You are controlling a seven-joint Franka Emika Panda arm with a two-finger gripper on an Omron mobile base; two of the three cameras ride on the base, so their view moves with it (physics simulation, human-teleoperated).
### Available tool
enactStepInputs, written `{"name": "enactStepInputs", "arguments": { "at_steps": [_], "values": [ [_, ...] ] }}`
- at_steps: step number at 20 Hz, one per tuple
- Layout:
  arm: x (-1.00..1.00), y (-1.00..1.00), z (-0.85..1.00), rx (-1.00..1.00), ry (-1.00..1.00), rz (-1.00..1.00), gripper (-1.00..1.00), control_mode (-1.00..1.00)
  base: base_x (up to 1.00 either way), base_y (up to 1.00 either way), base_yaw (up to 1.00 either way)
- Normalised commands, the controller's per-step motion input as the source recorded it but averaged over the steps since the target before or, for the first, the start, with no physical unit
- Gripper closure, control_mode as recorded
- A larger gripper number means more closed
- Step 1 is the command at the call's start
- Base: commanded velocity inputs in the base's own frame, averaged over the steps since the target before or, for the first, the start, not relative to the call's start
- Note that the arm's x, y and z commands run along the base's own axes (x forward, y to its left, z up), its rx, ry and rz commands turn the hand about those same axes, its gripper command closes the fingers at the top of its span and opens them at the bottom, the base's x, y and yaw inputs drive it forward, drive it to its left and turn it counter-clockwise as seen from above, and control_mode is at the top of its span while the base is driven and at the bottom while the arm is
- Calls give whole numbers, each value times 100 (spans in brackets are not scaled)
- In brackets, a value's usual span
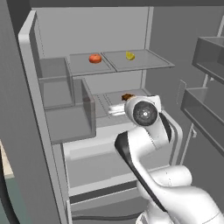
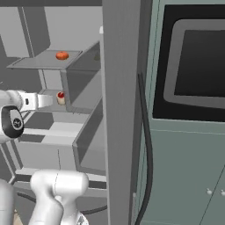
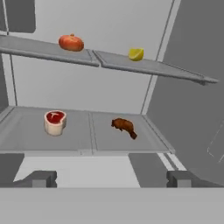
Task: Gather the lemon wedge and squash from the fridge and place them on a tray on the dining counter. Then gather the chicken drumstick and steak from the fridge and place them on the other tray.
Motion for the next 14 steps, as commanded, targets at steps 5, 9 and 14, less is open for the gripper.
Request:
{"name": "enactStepInputs", "arguments": {
  "at_steps": [5, 9, 14],
  "values": [
    [76, 7, 0, 14, 23, 0, -100, -100, 0, 0, 0],
    [66, 31, -7, 17, 28, 0, -100, -100, 0, 0, 0],
    [38, 47, -25, 9, 21, 1, -100, -100, 0, 0, 0]
  ]
}}
